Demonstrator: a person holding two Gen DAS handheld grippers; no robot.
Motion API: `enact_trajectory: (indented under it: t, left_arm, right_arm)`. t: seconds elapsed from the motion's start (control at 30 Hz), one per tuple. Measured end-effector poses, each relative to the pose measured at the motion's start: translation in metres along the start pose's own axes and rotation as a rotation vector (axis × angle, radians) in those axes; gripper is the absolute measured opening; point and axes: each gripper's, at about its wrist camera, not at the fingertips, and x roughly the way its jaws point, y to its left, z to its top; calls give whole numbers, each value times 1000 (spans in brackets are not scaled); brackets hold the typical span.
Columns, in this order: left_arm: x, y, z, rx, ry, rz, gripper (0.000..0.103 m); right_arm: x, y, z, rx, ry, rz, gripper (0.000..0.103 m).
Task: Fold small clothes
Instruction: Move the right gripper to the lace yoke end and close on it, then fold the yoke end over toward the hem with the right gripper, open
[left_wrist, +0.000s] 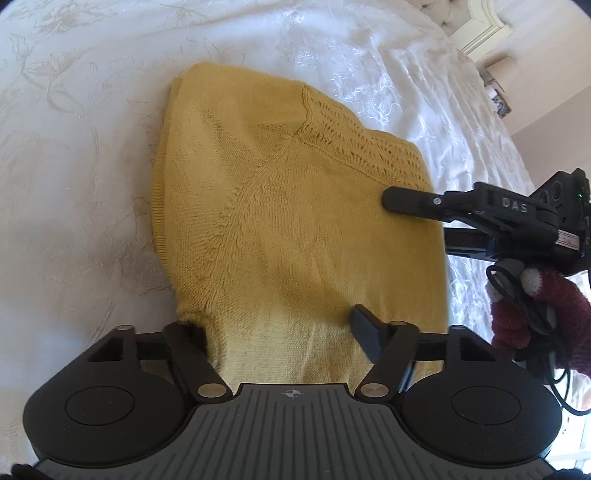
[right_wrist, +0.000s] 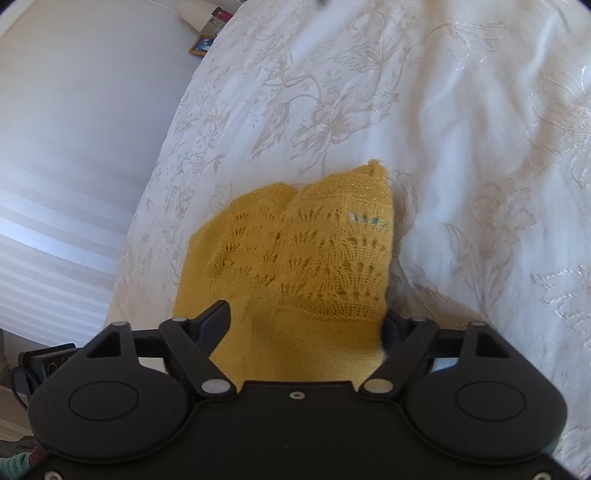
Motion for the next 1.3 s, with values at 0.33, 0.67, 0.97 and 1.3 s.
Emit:
enact_trajectory:
  t: [0.33, 0.67, 0.97, 1.3]
  left_arm:
    - [-23, -33, -7, 22, -4, -79, 18]
    - [-23, -119, -95, 107, 89, -177, 18]
    - [3, -143, -179, 116, 156, 37, 22]
    - [-29, -160, -205, 171, 17, 206, 31]
  right_arm:
    - [-45, 41, -21, -10, -73, -21, 37]
    - [-145, 21, -108, 29, -47, -72, 37]
    - [-193, -36, -166, 42, -36, -342, 45]
    - [-217, -30, -181, -75, -114, -428, 45]
